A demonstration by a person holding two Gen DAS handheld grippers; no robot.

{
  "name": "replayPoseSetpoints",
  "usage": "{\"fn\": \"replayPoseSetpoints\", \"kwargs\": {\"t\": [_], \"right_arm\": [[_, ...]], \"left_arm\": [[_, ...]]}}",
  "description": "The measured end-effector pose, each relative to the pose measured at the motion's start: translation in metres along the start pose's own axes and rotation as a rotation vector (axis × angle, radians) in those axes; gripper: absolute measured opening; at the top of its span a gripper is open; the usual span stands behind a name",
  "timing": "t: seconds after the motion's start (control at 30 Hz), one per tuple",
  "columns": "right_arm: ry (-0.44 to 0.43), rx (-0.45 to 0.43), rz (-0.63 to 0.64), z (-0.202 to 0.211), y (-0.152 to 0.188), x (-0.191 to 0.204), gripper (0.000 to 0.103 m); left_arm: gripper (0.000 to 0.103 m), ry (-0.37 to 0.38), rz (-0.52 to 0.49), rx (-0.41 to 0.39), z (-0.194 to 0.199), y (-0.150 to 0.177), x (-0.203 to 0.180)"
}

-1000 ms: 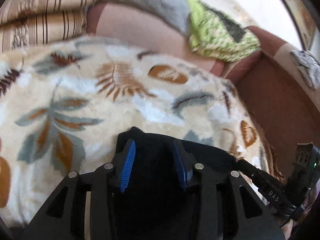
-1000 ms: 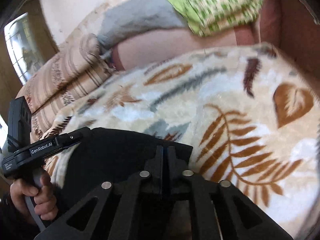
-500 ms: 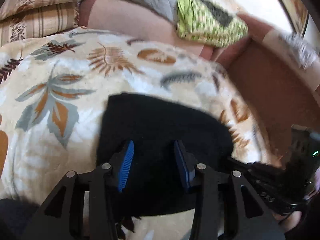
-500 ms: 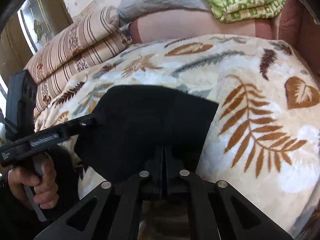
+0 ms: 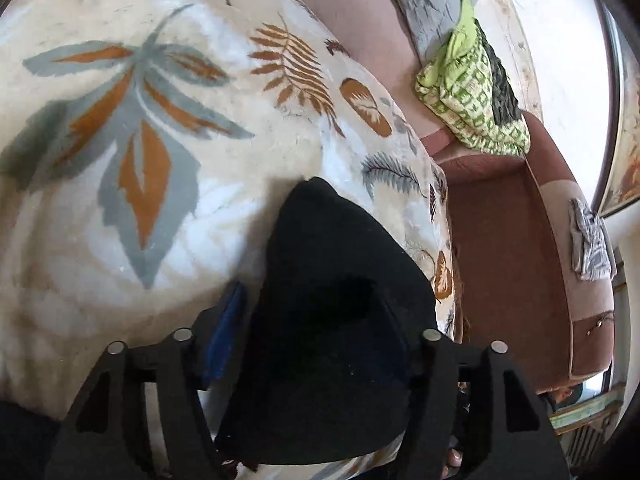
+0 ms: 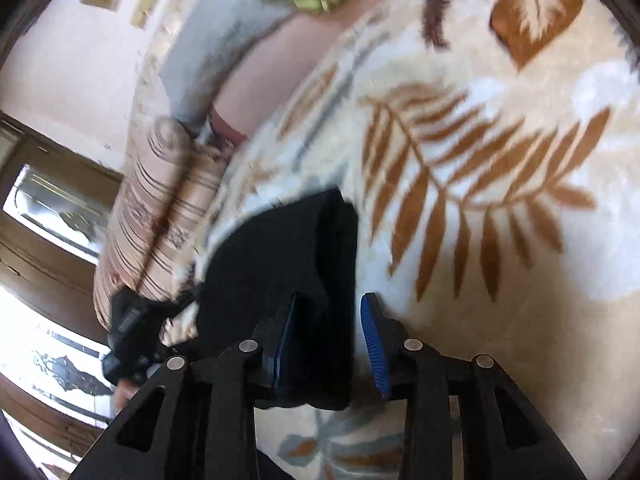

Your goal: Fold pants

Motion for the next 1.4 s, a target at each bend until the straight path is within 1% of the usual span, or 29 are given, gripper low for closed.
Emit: {"fn": "replayPoseSetpoints", "kwargs": {"t": [0.1,0.2,0.23,0.3,0.33,0.4,0.47,0.6,0.67,0.7,0.73,0.77,0.8,0.83,0.87,0.9,0.97,1.0,1.03,1.07,1.1,1.13,1.17,1.2,1.23,1.27,1.3,1.33,1.4], "right_arm": [[-0.011,0.018,0.028,-0.008,-0.002,0.007,0.042],[-0.006,0.004,0.053,-0.011,0.001,0.012,0.044],[-0.011,0.0,0.045,-0.01,0.002,0.011,0.041],[-0.023,-0.012,0.042,-0.006,0.0,0.012,0.031],[-0.019,-0.02,0.057,-0.002,0.0,0.013,0.03],[-0.009,-0.053,0.098,0.007,-0.009,0.02,0.028],[-0.007,-0.093,0.126,0.015,-0.026,0.025,0.028],[0.001,-0.122,0.145,0.023,-0.075,0.017,0.028],[-0.002,-0.101,0.144,0.019,-0.092,0.005,0.028],[0.012,-0.082,0.136,0.015,-0.096,-0.004,0.029],[0.043,-0.055,0.115,0.009,-0.097,-0.018,0.032],[0.077,-0.036,0.083,0.004,-0.095,-0.027,0.034],[0.077,-0.014,0.028,0.0,-0.091,-0.038,0.034],[0.045,-0.025,-0.008,0.002,-0.09,-0.041,0.034],[0.032,-0.06,-0.025,0.01,-0.092,-0.04,0.034],[0.057,-0.109,0.005,0.022,-0.096,-0.036,0.034],[0.156,-0.193,0.089,0.042,-0.101,-0.024,0.034],[0.212,-0.232,0.169,0.05,-0.102,-0.01,0.034],[0.246,-0.244,0.252,0.054,-0.101,0.004,0.034],[0.285,-0.243,0.361,0.054,-0.097,0.022,0.034],[0.341,-0.214,0.502,0.047,-0.088,0.043,0.03],[0.388,-0.179,0.6,0.038,-0.078,0.056,0.027],[0.42,-0.137,0.644,0.029,-0.072,0.061,0.021],[0.459,-0.046,0.651,0.012,-0.064,0.055,0.008],[0.489,0.049,0.626,-0.004,-0.058,0.043,0.004],[0.493,0.127,0.602,-0.018,-0.052,0.032,0.004],[0.496,0.108,0.61,-0.019,-0.055,0.033,0.003],[0.504,0.109,0.611,-0.018,-0.057,0.035,0.002],[0.484,0.097,0.595,-0.015,-0.061,0.035,0.002]], "left_arm": [[0.068,0.012,-0.006,0.007,-0.002,0.001,-0.002],[0.068,0.038,0.011,0.005,-0.003,0.0,-0.001],[0.059,0.039,0.008,0.004,-0.002,0.0,-0.001],[0.047,0.017,-0.012,-0.002,-0.002,0.001,-0.002],[0.041,0.012,-0.021,-0.009,-0.001,0.001,-0.003],[0.037,0.009,-0.047,-0.021,0.002,0.001,-0.01],[0.035,0.014,-0.086,-0.031,0.001,-0.003,-0.024],[0.035,0.027,-0.161,-0.043,-0.015,-0.02,-0.063],[0.035,0.027,-0.183,-0.043,-0.028,-0.031,-0.077],[0.036,0.017,-0.199,-0.032,-0.039,-0.035,-0.08],[0.039,-0.002,-0.216,-0.018,-0.05,-0.037,-0.08],[0.04,-0.045,-0.231,-0.009,-0.064,-0.04,-0.076],[0.044,-0.081,-0.248,-0.014,-0.072,-0.039,-0.072],[0.054,-0.091,-0.272,-0.034,-0.075,-0.038,-0.068],[0.056,-0.085,-0.278,-0.073,-0.07,-0.037,-0.067],[0.056,-0.083,-0.283,-0.085,-0.066,-0.037,-0.068],[0.056,-0.076,-0.32,-0.141,-0.053,-0.035,-0.077],[0.056,-0.064,-0.353,-0.197,-0.042,-0.034,-0.084],[0.056,-0.037,-0.398,-0.237,-0.033,-0.029,-0.091],[0.056,-0.001,-0.444,-0.259,-0.027,-0.022,-0.099],[0.056,0.025,-0.484,-0.264,-0.024,-0.015,-0.105],[0.056,0.045,-0.548,-0.255,-0.025,-0.004,-0.113],[0.056,0.04,-0.604,-0.233,-0.031,0.005,-0.12],[0.051,0.025,-0.632,-0.207,-0.038,0.011,-0.122],[0.049,-0.015,-0.649,-0.175,-0.049,0.015,-0.121],[0.045,-0.1,-0.654,-0.134,-0.067,0.016,-0.114],[0.044,-0.173,-0.658,-0.114,-0.082,0.016,-0.106],[0.044,-0.198,-0.672,-0.127,-0.086,0.016,-0.105],[0.044,-0.213,-0.682,-0.142,-0.084,0.015,-0.11]]}}
Point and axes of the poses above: each gripper's, at about its wrist camera, not at the fingertips, and z roughly against the way its jaws point, x to its left, y to its underside, the point moved 4 cm from there along -z, roughly the way its jaws point, and after that the axes turned 12 degrees about z, right-handed, at the moved point
